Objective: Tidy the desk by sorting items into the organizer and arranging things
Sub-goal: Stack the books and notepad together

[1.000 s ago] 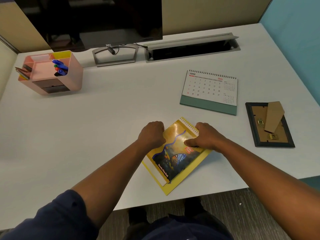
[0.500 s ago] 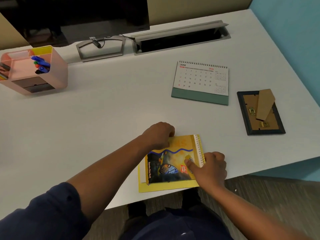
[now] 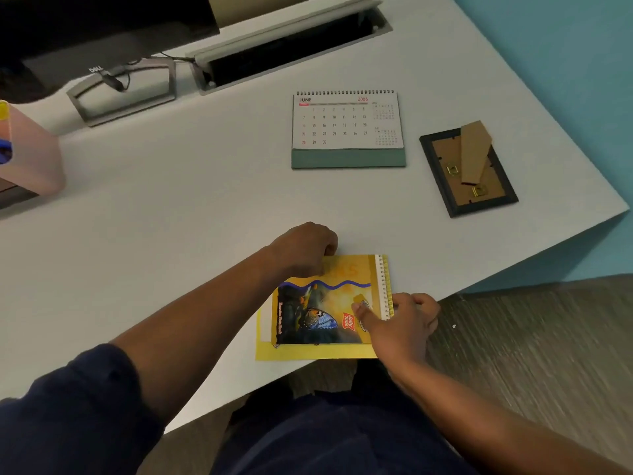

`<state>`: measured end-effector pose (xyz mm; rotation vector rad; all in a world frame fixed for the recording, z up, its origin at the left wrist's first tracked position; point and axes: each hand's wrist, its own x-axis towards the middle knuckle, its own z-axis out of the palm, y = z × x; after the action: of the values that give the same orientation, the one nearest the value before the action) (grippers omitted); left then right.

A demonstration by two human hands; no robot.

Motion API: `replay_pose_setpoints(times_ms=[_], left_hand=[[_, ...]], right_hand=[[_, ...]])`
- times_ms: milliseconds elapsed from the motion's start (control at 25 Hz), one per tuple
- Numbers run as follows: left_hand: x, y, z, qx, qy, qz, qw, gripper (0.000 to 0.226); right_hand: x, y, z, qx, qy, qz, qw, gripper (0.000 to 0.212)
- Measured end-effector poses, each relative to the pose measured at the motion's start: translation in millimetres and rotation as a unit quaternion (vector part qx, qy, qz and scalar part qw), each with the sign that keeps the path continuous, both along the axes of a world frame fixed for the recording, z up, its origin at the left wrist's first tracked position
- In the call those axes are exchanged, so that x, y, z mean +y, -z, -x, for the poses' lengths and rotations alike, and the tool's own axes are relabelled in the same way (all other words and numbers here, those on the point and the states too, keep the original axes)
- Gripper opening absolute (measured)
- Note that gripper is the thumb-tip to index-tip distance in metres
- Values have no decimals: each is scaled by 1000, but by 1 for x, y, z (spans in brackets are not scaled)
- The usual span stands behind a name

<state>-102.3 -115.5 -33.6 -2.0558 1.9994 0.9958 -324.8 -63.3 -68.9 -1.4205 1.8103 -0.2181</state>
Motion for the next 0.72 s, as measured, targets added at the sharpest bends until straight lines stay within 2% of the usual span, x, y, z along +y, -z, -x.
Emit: replay_pose_setpoints(times_ms=[160, 280, 400, 520, 640, 720], left_hand=[[-3, 2, 2, 4, 28, -4, 1000, 32], [-5, 2, 1, 10, 31, -12, 999, 33], [-4, 5, -2, 20, 24, -15, 999, 34], [-2, 8, -11, 40, 1, -16, 999, 35], [5, 7, -31, 73, -89, 25, 993, 50], [17, 7, -53, 72, -220, 101, 968, 79]], right_hand=[[11, -11, -2, -119, 102, -33, 987, 47], [3, -18, 0, -218, 163, -112, 956, 43], [-17, -19, 6, -253, 96, -210, 939, 24], [-32, -17, 8, -288, 42, -245, 925, 28], [-47, -22, 0, -340, 29, -214, 915, 28], [-61, -25, -13, -369, 22, -194, 909, 29]])
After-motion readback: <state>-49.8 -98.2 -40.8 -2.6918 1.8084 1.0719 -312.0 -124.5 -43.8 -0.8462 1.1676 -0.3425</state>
